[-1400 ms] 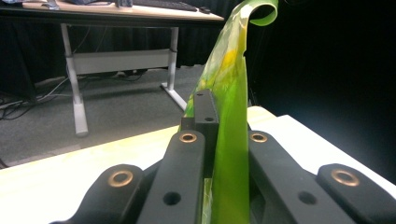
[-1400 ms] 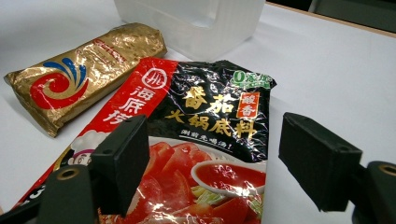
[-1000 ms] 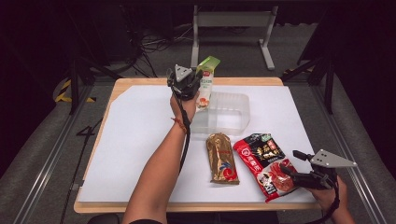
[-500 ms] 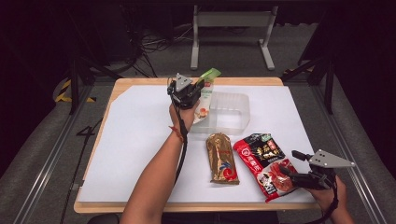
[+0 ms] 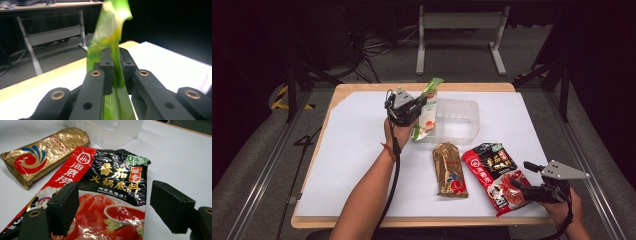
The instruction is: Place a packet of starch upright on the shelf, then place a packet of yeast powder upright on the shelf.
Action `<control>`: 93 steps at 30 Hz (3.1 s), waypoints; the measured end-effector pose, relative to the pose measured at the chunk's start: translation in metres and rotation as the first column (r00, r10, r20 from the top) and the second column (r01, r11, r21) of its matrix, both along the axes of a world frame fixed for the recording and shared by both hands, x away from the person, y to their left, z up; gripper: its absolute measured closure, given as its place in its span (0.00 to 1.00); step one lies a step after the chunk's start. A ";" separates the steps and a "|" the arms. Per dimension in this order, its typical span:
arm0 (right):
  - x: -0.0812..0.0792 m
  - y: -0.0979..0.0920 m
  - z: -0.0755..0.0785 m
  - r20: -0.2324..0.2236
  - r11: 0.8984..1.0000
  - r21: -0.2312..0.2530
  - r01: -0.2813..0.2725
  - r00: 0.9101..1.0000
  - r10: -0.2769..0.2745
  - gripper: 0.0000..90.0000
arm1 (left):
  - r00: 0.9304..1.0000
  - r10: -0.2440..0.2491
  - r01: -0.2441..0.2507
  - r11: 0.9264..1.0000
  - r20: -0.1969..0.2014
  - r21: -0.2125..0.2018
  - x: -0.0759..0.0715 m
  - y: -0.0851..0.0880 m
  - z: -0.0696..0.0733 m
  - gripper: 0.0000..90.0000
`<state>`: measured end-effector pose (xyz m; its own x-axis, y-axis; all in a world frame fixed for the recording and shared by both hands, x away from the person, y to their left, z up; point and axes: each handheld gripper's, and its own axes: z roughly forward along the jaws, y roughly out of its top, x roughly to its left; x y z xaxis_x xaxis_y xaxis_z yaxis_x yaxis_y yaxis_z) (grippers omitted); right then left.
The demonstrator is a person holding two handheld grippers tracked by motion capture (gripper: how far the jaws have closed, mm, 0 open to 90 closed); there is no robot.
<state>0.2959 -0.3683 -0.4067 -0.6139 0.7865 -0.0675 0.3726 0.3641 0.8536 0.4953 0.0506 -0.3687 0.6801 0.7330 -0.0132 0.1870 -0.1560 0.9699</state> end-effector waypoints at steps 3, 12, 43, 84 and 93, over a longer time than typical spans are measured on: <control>0.001 0.001 -0.001 -0.003 1.000 -0.002 0.000 1.000 0.000 0.26 | 1.000 -0.006 0.007 0.998 -0.019 0.057 0.005 -0.002 0.001 0.85; 0.002 0.002 -0.003 -0.023 1.000 -0.011 -0.011 1.000 0.011 0.25 | 0.991 -0.031 0.058 0.975 -0.127 0.216 0.024 -0.025 0.010 0.50; 0.000 -0.001 -0.002 -0.011 1.000 -0.015 -0.012 1.000 0.012 0.25 | 0.993 0.066 -0.071 0.996 0.096 0.053 0.008 -0.028 -0.009 0.97; 0.006 0.005 -0.002 -0.023 1.000 -0.023 0.008 1.000 -0.008 0.24 | 0.973 -0.199 0.218 0.956 -0.114 0.195 -0.088 0.053 -0.035 0.23; 0.007 0.006 -0.002 -0.017 0.999 -0.034 0.000 1.000 0.000 0.24 | 0.908 -0.325 0.376 0.911 -0.265 0.171 -0.094 0.040 -0.057 0.19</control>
<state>0.3028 -0.3625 -0.4089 -0.6152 0.7840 -0.0835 0.3874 0.3928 0.8340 0.4017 0.0910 -0.4252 0.8905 0.4499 -0.0671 0.2911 -0.4504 0.8440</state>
